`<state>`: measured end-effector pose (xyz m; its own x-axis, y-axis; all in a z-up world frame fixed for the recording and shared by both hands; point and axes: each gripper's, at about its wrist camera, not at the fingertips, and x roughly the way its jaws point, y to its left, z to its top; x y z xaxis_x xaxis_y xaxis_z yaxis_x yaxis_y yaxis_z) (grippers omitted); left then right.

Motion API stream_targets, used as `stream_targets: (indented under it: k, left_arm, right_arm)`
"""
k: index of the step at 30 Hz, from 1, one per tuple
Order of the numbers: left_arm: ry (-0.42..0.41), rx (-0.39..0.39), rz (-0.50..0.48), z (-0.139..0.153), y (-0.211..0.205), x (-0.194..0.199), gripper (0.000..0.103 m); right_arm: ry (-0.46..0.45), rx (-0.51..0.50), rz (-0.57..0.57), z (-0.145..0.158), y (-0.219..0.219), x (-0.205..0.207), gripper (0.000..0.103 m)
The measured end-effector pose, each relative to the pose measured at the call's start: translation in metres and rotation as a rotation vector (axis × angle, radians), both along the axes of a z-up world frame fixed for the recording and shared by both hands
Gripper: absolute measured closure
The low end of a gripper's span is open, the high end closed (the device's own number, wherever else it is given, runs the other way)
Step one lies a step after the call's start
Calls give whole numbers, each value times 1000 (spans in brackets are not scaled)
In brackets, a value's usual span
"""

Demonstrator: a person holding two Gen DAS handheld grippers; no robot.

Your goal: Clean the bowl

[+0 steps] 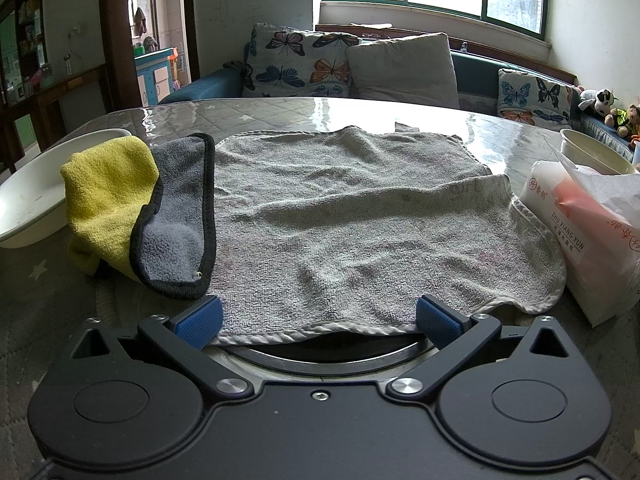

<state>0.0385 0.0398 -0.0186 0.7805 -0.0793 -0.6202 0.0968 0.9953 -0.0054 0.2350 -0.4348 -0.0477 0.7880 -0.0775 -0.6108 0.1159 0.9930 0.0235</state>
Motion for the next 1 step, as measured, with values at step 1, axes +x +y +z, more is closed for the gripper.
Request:
stream_targets:
  k: [1]
  left_arm:
    - [0, 0, 0, 0, 0, 0, 0]
  right_arm:
    - [0, 0, 0, 0, 0, 0, 0]
